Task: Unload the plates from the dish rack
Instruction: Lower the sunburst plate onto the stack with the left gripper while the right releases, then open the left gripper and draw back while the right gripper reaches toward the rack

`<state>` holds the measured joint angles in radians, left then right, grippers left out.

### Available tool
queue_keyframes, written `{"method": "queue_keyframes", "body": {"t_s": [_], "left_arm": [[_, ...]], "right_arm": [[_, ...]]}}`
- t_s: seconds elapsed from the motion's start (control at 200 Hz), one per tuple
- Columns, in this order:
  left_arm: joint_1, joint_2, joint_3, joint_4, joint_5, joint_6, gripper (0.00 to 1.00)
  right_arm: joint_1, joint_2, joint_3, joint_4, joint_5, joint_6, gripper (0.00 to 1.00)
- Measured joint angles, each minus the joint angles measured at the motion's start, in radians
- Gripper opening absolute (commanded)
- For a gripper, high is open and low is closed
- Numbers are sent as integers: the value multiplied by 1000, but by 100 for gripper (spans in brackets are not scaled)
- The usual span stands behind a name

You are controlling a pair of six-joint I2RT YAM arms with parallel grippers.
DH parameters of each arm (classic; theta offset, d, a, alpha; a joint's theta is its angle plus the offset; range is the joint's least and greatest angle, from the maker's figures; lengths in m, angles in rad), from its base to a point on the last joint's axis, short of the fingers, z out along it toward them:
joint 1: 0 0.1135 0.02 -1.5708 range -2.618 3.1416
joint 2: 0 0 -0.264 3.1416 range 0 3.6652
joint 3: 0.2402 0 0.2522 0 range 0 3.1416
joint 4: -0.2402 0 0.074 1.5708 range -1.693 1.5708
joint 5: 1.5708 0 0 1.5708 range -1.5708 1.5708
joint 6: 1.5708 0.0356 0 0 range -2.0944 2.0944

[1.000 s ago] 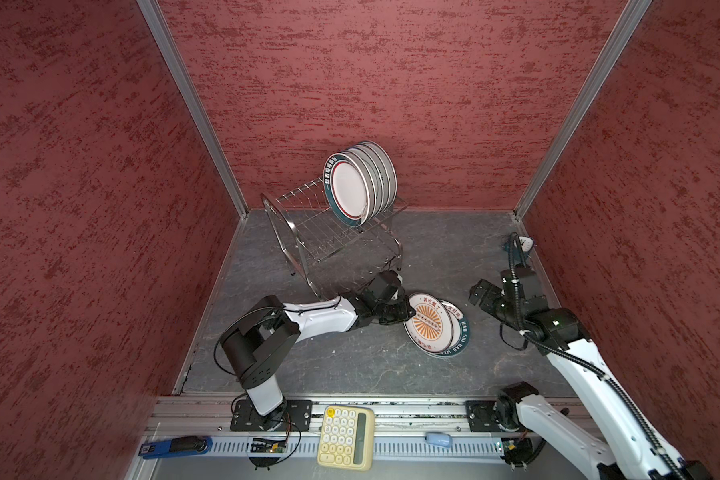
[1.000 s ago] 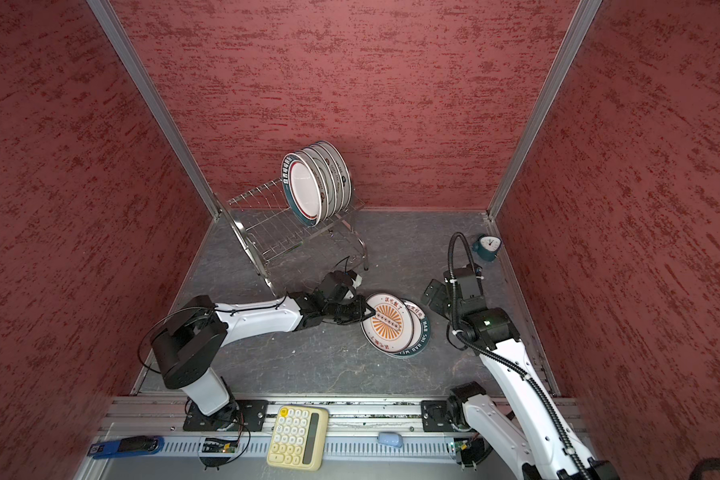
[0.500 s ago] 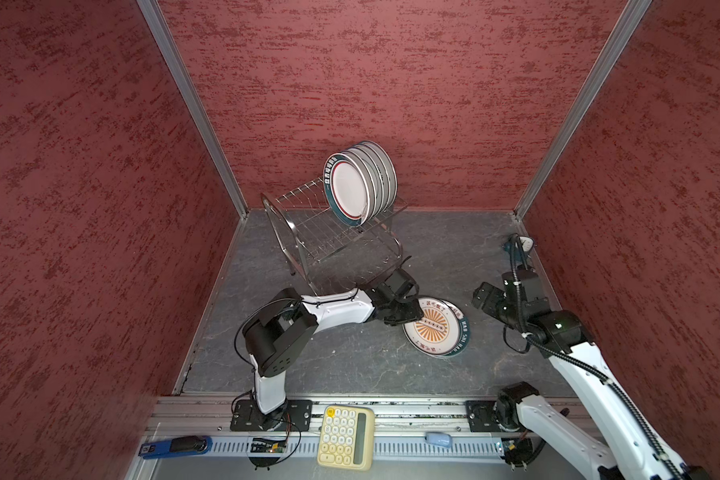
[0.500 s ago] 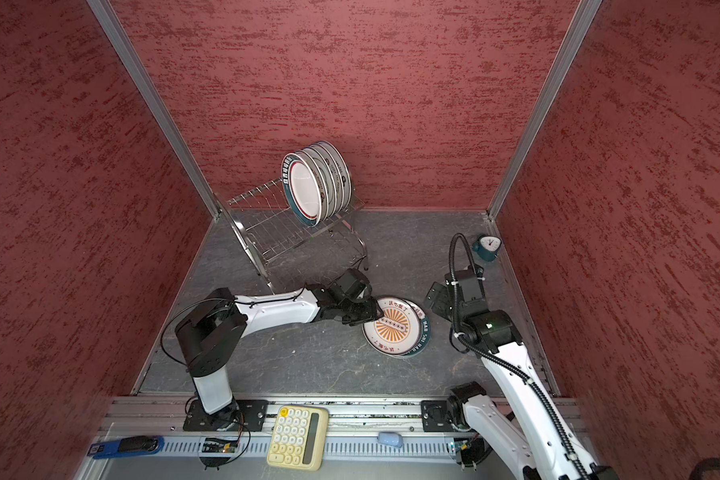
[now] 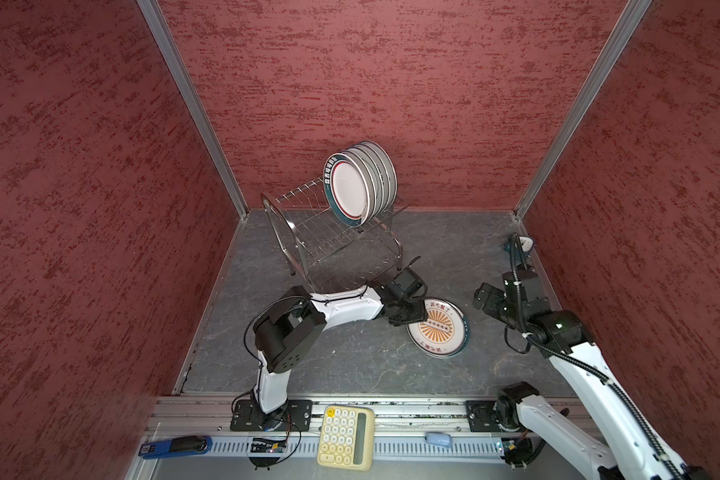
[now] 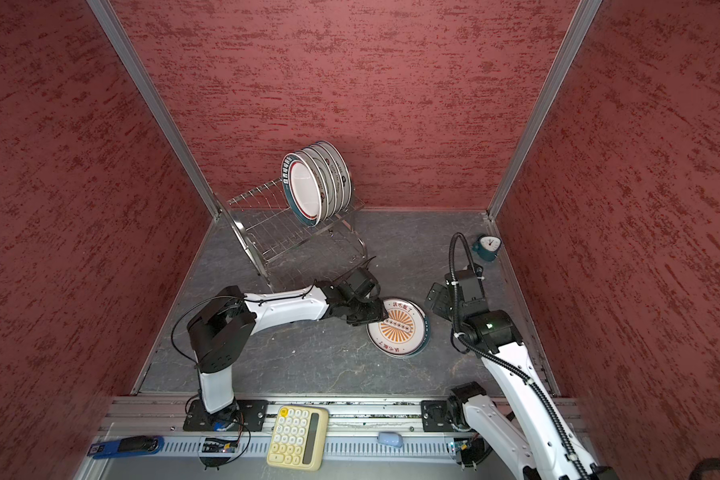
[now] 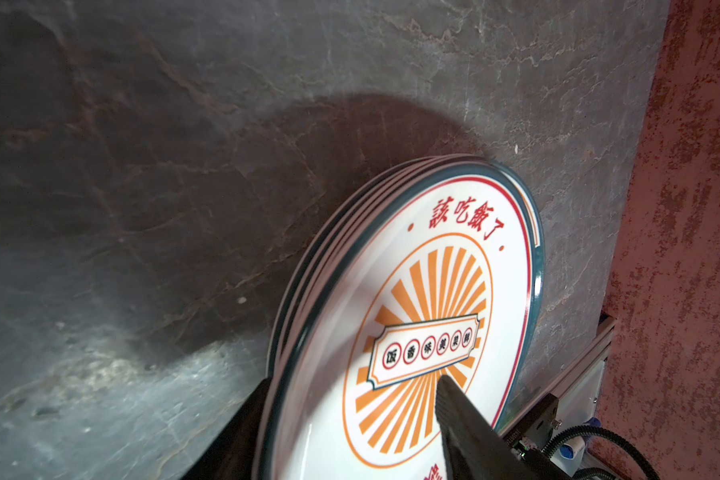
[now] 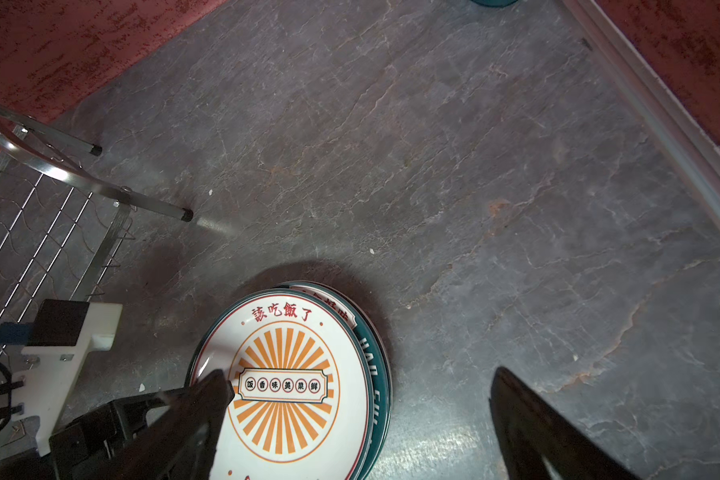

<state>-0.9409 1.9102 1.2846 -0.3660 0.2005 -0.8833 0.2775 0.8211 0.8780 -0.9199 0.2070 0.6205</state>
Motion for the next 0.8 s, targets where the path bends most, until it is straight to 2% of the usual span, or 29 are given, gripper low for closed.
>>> {"method": "queue_keyframes", "body": {"t_s": [0.366, 0.416, 0.526, 0.666, 0.802], "left_arm": [[-12, 16, 49, -25, -18, 18, 71], [-15, 16, 50, -26, -19, 24, 83], [-22, 16, 60, -32, -26, 28, 99], [-23, 0, 39, -39, -59, 35, 100], [-3, -89, -42, -79, -122, 31, 100]], "right_arm": [[0, -12, 0, -6, 1, -26, 99], [0, -12, 0, -6, 0, -28, 99], [0, -12, 0, -6, 0, -31, 99], [0, -10, 0, -5, -6, -39, 99], [0, 24, 2, 6, -63, -72, 99]]}}
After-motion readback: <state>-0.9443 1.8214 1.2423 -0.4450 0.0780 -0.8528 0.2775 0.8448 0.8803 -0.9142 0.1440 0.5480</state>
